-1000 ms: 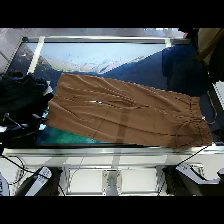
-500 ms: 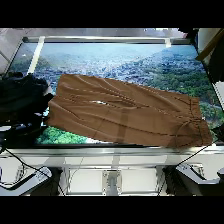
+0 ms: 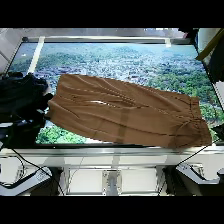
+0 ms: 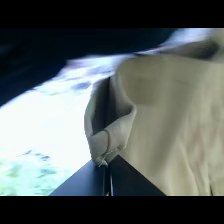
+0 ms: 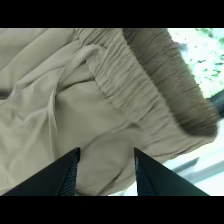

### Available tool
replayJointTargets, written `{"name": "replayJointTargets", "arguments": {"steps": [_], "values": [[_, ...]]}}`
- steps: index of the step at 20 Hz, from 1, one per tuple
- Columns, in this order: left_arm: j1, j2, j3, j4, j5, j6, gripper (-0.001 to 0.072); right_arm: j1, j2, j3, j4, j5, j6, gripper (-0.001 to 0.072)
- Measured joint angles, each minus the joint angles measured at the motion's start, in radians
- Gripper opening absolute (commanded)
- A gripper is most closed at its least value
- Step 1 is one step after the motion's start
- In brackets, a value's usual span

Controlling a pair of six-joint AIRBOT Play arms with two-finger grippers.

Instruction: Fold the clothes and pants, and hang the long-sleeved shirts on hangers.

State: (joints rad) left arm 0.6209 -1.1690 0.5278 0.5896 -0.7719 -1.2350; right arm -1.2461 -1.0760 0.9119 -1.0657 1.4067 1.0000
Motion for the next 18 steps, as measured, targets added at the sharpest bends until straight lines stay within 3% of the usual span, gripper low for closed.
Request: {"name": "replayJointTargets", "arguments": {"steps": [2,8,14,15,18], "values": [[0.002,0.063,0.027,0.012,-0.029,0.008,0.0007,0.000,0.000,0.029,-0.032,0.040,0.000,0.0445],[0.003,0.171,0.053,0.034,-0.067,0.017,0.0007,-0.096,-0.002,-0.013,-0.114,0.035,0.000,0.0486],[0.003,0.187,0.056,0.069,-0.082,0.019,0.0007,-0.318,-0.010,-0.170,-0.006,-0.072,-0.010,0.0496],[0.003,0.188,0.056,0.084,-0.084,0.011,0.0006,-0.325,-0.016,-0.191,0.018,-0.090,-0.019,0.0568],[0.003,0.189,0.056,0.107,-0.085,-0.002,0.0007,-0.307,-0.063,-0.235,0.082,-0.119,-0.039,0.0626]]}}
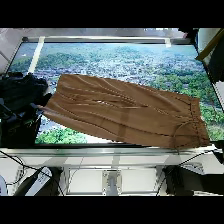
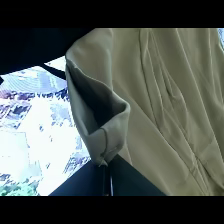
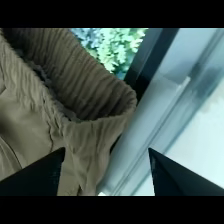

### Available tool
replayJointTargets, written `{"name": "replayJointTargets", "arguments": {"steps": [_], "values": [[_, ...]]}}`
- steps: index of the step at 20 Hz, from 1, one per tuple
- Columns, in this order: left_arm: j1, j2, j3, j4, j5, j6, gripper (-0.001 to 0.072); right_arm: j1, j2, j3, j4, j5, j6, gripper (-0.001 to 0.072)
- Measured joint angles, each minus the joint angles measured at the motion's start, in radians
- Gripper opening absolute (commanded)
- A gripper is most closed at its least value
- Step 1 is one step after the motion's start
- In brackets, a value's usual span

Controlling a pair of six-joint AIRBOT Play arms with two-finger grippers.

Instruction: Fold the clothes and pants, and hang the long-sleeved shirts on hangers.

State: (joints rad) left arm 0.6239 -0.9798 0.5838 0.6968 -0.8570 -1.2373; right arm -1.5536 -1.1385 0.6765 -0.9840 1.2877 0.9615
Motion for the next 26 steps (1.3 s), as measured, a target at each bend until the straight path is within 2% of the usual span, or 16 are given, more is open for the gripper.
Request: {"name": "replayJointTargets", "arguments": {"steps": [6,7,8,9,10,11,12,17,21,26], "values": [[0.000,0.000,0.000,0.014,-0.001,-0.012,0.0006,0.086,-0.083,-0.027,0.047,-0.017,-0.028,0.0614],[0.000,0.000,0.000,0.014,-0.001,-0.013,0.0007,0.096,-0.088,-0.028,0.041,-0.025,-0.030,0.0598],[0.000,0.000,0.000,0.016,-0.001,-0.015,0.0006,0.105,-0.091,-0.029,0.033,-0.033,-0.030,0.0552],[0.000,0.000,0.000,0.017,-0.001,-0.015,0.0007,0.111,-0.093,-0.030,0.025,-0.037,-0.030,0.0476],[0.000,0.000,0.000,0.017,-0.001,-0.015,0.0007,0.116,-0.095,-0.031,0.018,-0.044,-0.029,0.0342],[0.000,0.000,0.000,0.017,-0.001,-0.015,0.0006,0.119,-0.095,-0.031,0.014,-0.049,-0.029,0.0148],[0.000,0.000,0.000,0.017,-0.001,-0.015,0.0006,0.122,-0.097,-0.032,0.011,-0.056,-0.029,0.0044],[0.001,0.003,0.028,0.049,-0.015,-0.019,0.0005,0.125,-0.093,-0.013,-0.005,-0.049,-0.028,0.0034],[0.001,0.007,0.159,0.182,-0.113,-0.067,0.0005,0.126,-0.034,0.070,-0.005,0.055,-0.026,0.0033],[-0.028,0.003,0.387,0.299,-0.217,-0.099,0.0003,0.188,0.078,0.186,0.064,0.140,0.063,0.0032]]}}
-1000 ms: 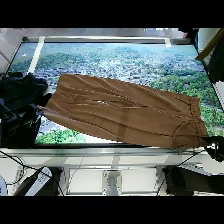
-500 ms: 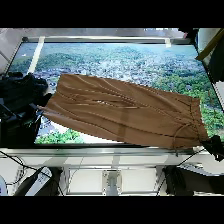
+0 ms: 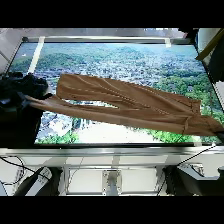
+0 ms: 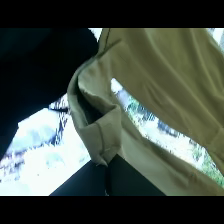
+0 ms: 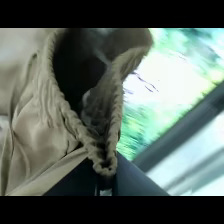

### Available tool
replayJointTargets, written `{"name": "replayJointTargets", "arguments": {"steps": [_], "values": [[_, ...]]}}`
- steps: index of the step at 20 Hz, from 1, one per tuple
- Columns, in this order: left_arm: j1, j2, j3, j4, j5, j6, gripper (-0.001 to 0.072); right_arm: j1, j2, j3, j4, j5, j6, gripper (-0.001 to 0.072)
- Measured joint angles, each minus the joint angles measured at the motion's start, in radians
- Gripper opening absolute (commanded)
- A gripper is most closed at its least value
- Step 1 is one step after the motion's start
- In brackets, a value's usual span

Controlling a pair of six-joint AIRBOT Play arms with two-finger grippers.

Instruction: Fold the clothes and pants, and hang the long-sleeved shirts on hangers.

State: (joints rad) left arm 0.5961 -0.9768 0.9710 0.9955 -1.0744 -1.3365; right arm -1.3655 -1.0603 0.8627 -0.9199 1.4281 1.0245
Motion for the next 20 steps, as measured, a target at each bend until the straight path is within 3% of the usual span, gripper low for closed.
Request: {"name": "replayJointTargets", "arguments": {"steps": [4,13,20], "values": [[-0.071,-0.101,0.187,0.116,0.019,-0.084,0.0003,0.181,0.026,0.075,0.020,-0.046,0.135,0.0032],[-0.294,-0.602,0.634,0.270,0.185,-0.266,0.0003,0.581,-0.141,0.117,-0.018,-0.517,0.473,0.0033],[-0.419,-0.842,0.748,0.305,0.410,-0.304,0.0007,0.683,-0.302,0.152,-0.017,-0.738,0.552,0.0034]]}}
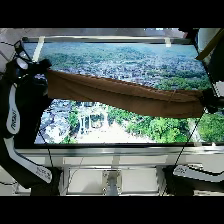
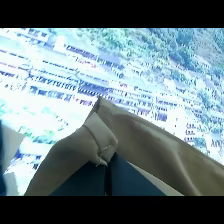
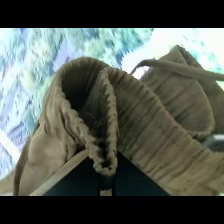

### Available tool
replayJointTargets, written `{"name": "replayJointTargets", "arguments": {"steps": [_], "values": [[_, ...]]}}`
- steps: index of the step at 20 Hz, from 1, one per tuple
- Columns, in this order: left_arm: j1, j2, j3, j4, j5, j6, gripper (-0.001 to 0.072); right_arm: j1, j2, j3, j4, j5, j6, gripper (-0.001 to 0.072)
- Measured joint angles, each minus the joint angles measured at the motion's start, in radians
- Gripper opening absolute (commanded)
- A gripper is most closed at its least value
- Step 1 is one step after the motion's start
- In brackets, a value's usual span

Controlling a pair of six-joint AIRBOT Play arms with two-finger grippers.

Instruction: Fold the clothes and pants, and hang the long-sleeved shirts on hangers.

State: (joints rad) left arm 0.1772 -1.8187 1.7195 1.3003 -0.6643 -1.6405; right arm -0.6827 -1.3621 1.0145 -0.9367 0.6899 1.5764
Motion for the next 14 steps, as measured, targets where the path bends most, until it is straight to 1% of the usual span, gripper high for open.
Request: {"name": "replayJointTargets", "arguments": {"steps": [1,2,3,5,6,8,10,12,14], "values": [[-0.010,-0.020,0.003,0.000,0.028,-0.003,0.0086,0.009,-0.008,0.002,0.006,-0.033,0.003,0.0034],[-0.019,-0.038,0.006,0.001,0.054,-0.008,0.0300,0.016,-0.014,0.003,0.011,-0.064,0.006,0.0034],[-0.025,-0.049,0.009,0.003,0.077,-0.010,0.0537,0.021,-0.019,0.004,0.016,-0.093,0.008,0.0056],[-0.034,-0.063,0.017,0.004,0.098,-0.016,0.0545,0.027,-0.023,0.012,0.027,-0.134,0.010,0.0469],[-0.037,-0.064,0.025,0.004,0.104,-0.018,0.0545,0.029,-0.024,0.020,0.031,-0.145,0.011,0.0489],[-0.038,-0.044,0.042,0.003,0.113,-0.019,0.0543,0.030,-0.024,0.051,0.035,-0.139,0.011,0.0489],[-0.040,0.006,0.054,0.002,0.116,-0.021,0.0539,0.023,-0.018,0.108,0.015,-0.102,0.010,0.0488],[-0.049,0.077,0.060,0.001,0.100,-0.004,0.0539,0.003,-0.012,0.185,-0.055,-0.017,0.005,0.0479],[-0.072,0.154,0.063,0.001,0.051,0.046,0.0538,-0.027,-0.008,0.267,-0.178,0.106,-0.010,0.0485]]}}
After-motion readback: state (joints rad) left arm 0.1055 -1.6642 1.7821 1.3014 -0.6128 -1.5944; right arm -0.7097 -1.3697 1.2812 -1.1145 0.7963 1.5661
